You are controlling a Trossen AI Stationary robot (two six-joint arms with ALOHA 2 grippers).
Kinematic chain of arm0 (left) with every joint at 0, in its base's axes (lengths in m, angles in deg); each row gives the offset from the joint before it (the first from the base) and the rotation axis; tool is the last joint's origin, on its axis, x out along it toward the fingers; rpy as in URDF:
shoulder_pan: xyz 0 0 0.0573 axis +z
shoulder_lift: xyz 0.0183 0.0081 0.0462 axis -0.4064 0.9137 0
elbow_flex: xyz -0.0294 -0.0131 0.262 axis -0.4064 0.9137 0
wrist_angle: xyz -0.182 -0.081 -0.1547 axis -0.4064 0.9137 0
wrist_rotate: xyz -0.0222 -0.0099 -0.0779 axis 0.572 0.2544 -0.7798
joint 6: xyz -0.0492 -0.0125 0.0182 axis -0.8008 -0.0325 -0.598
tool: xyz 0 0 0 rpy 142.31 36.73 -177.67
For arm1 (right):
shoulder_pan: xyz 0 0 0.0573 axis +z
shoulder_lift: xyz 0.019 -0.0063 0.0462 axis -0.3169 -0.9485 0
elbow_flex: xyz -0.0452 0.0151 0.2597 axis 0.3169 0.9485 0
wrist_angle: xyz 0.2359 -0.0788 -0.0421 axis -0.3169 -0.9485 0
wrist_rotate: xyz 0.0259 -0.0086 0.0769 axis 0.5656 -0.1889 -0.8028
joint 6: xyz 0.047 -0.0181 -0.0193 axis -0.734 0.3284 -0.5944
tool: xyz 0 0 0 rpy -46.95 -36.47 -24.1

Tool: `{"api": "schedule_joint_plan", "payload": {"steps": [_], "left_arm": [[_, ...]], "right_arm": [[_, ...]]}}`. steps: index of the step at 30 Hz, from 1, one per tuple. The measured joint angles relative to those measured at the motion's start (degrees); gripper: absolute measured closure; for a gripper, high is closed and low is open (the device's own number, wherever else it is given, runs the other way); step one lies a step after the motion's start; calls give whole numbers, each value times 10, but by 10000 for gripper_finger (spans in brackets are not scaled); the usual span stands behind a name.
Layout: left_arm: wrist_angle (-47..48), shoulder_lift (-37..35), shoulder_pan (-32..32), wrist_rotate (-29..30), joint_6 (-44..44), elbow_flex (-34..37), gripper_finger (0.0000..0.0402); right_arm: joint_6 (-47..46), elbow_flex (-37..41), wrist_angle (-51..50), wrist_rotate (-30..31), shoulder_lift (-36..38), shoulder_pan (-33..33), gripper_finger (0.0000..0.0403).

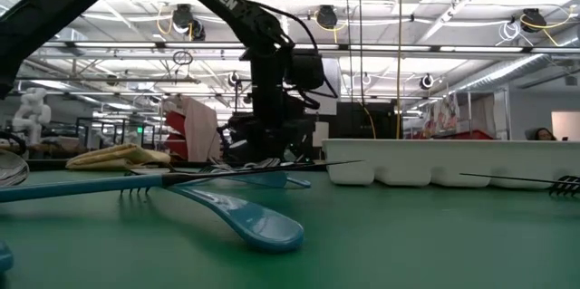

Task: Sort silverware
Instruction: Put the blue table knife into the silverware tray with the other blue table knife

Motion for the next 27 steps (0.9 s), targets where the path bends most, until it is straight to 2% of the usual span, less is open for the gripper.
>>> {"api": "schedule_joint_plan", "payload": {"steps": [6,11,18,21,27], "left_arm": [[-11,25,-1,-19,1,-3,269],[-17,33,-1,-18,21,-3,365],[-17,31,-6,-6,31,-2,366],[-13,21,-7,-3,31,-2,395],[56,-2,-6,-6,29,-29,396]], "right_arm": [[2,0,0,0,0,0,188],[2,0,0,0,0,0,188],[14,0,0,0,0,0,188],[15,0,0,3,0,0,188],[36,0,1,5,2,0,188]]}}
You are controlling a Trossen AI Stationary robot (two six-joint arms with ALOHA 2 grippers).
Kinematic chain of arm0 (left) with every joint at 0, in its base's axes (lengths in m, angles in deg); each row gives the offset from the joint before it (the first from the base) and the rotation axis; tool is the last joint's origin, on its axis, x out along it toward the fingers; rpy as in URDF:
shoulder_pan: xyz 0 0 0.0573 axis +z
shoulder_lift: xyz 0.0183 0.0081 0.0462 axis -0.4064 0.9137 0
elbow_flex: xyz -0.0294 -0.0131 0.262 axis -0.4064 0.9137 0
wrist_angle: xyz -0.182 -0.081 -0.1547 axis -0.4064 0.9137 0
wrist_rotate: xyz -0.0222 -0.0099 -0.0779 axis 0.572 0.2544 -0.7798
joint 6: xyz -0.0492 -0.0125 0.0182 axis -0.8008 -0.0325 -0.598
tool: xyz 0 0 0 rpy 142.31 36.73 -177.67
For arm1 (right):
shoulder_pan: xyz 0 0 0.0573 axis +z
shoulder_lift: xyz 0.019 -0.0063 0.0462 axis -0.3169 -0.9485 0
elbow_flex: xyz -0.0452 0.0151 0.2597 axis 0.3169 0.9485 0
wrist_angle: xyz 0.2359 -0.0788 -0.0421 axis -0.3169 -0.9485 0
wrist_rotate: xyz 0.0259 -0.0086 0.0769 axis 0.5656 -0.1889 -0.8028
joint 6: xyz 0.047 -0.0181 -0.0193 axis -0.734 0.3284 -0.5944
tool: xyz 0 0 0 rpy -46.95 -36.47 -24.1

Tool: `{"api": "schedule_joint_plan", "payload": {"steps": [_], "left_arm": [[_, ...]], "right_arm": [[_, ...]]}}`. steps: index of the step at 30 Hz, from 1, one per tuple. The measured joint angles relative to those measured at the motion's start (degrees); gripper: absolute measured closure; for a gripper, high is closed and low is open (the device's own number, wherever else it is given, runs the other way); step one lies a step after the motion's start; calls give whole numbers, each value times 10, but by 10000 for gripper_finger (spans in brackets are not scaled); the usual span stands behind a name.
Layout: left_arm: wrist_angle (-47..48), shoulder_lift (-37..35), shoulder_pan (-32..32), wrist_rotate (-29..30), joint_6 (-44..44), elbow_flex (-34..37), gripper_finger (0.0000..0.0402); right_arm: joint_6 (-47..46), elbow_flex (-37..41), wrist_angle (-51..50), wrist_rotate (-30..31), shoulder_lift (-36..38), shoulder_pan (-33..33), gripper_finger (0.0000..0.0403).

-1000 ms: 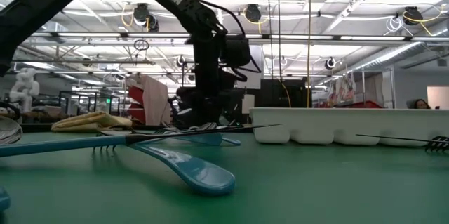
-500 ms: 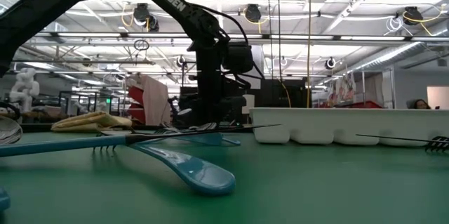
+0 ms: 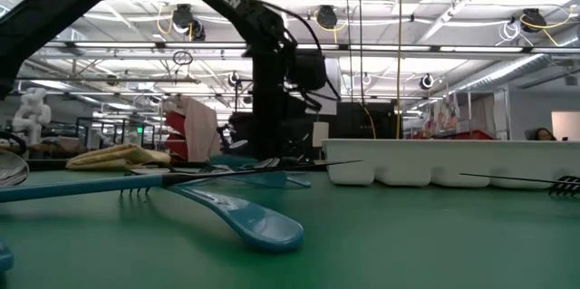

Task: Sort silverware
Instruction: Put the blue table knife into the silverware tray with the other blue table knife

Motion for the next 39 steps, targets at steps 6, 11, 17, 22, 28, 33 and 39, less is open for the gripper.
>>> {"api": "schedule_joint_plan", "payload": {"steps": [6,11,17,22,28,33,39], "left_arm": [[28,-46,0,7,-17,-28,397],[-32,-106,-11,-45,-62,-30,397],[-275,-135,-32,-165,-157,-31,397],[-463,-116,-52,-189,-244,-31,397],[-592,-62,-82,-193,-326,-31,397],[-638,-7,-111,-172,-361,-30,397],[-691,43,-142,-127,-375,-30,397]], "right_arm": [[19,0,0,29,13,0,188],[28,0,0,89,50,-3,188],[6,0,-1,104,121,-12,188],[-24,0,-1,104,175,-13,188],[-41,0,-1,103,211,-13,188],[-35,0,-1,103,217,-13,188],[-20,0,-1,102,217,-13,188]]}}
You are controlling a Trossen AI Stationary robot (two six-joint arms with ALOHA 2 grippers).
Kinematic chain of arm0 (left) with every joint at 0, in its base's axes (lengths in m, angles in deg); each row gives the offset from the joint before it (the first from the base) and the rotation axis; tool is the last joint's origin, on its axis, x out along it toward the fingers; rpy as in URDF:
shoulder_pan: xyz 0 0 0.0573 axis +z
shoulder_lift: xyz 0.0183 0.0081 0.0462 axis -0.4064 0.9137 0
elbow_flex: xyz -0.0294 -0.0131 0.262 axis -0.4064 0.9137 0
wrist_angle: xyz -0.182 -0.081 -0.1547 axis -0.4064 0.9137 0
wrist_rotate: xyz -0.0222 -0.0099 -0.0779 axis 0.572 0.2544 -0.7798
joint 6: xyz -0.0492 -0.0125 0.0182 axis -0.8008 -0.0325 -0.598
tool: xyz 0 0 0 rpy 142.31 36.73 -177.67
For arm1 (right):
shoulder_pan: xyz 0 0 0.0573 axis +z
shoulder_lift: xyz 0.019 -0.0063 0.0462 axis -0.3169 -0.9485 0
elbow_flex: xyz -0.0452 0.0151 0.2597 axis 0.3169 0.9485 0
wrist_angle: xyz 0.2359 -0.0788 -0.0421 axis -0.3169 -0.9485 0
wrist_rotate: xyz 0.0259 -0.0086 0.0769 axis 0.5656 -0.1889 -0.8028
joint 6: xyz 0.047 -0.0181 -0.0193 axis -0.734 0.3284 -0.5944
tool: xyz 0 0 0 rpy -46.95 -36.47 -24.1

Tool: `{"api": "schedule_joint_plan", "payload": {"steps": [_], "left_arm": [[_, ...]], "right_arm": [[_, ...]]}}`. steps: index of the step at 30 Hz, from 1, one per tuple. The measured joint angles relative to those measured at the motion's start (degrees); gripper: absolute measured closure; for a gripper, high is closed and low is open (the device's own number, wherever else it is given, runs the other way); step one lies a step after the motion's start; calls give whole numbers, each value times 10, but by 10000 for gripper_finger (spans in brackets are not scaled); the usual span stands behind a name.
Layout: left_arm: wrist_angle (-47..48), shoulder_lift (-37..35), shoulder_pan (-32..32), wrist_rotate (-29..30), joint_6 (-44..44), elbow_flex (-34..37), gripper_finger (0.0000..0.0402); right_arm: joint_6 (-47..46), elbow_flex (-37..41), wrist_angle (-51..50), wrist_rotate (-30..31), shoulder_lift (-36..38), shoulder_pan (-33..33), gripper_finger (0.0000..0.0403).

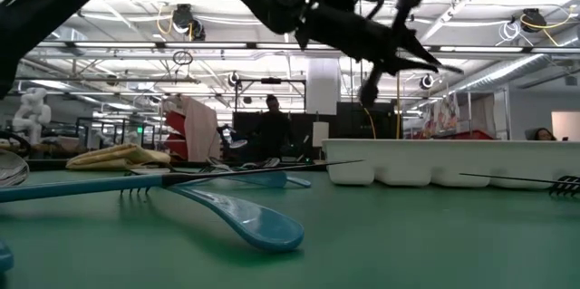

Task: Sort silverware
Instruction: Put the blue table knife into the silverware tray with the other blue table knife

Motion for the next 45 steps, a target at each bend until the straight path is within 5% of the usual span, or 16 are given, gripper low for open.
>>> {"api": "schedule_joint_plan", "payload": {"steps": [15,28,45], "left_arm": [[5,120,-15,49,-10,-104,397],[81,129,-21,118,1,-116,397],[72,141,-27,115,-25,-115,397]], "right_arm": [[25,0,0,-3,0,0,188],[32,0,0,-4,0,0,188],[44,0,0,-4,0,0,188]]}}
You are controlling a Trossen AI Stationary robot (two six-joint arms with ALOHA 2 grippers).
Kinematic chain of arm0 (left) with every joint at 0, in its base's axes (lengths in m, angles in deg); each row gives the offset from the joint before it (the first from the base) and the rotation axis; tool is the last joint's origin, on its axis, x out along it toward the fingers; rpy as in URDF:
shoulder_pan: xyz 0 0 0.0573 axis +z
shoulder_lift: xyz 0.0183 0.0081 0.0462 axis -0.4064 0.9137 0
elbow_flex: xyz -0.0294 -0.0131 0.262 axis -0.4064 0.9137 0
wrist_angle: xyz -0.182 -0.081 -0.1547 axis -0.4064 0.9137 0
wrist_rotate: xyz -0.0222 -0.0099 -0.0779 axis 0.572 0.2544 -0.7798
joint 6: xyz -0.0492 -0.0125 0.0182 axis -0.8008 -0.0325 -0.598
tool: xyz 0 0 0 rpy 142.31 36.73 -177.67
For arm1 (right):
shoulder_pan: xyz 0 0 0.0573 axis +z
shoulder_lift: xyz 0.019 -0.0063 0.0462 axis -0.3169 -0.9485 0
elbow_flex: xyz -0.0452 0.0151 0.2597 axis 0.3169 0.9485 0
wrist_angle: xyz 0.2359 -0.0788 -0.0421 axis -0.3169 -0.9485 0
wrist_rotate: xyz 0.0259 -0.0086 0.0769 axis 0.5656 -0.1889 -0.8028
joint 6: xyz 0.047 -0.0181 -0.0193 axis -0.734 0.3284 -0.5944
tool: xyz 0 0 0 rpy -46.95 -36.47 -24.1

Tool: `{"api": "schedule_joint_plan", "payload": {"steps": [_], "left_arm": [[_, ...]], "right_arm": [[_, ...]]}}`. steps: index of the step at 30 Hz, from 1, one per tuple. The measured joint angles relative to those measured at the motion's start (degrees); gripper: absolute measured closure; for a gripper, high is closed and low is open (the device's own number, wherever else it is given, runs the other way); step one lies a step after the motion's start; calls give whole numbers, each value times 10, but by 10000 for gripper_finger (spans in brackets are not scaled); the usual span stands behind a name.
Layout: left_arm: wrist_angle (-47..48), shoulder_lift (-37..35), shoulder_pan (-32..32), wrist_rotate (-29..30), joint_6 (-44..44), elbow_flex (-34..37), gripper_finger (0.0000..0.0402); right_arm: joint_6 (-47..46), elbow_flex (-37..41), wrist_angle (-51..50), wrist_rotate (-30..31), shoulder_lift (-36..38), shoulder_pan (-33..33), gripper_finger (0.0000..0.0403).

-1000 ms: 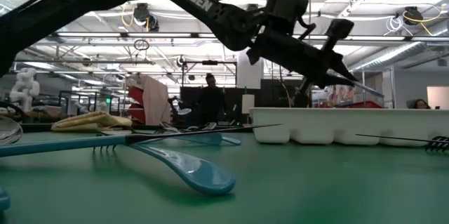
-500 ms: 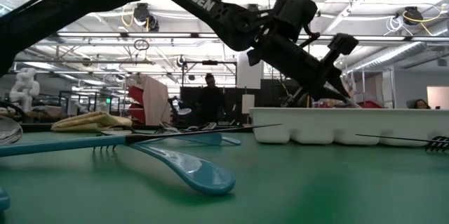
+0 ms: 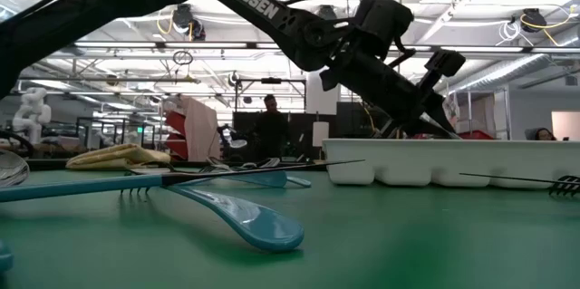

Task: Sort silverware
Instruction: Put the blue table knife into the silverware tray with the other blue table knife

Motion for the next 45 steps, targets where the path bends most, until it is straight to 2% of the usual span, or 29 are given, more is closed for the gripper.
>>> {"api": "schedule_joint_plan", "payload": {"steps": [5,16,23,28,35,45], "left_arm": [[-21,14,0,10,-7,0,397],[-33,30,0,-30,-22,-1,394],[-39,31,2,-51,-13,-1,351],[-58,32,3,-65,-4,0,333],[-59,32,11,-98,-2,0,303],[-77,32,33,-125,43,0,247]], "right_arm": [[-1,0,0,0,0,0,188],[5,0,0,0,0,0,188],[17,0,0,-1,0,0,188],[17,0,0,-28,0,0,188],[17,0,0,-29,0,0,188],[17,0,0,-44,0,0,188]]}}
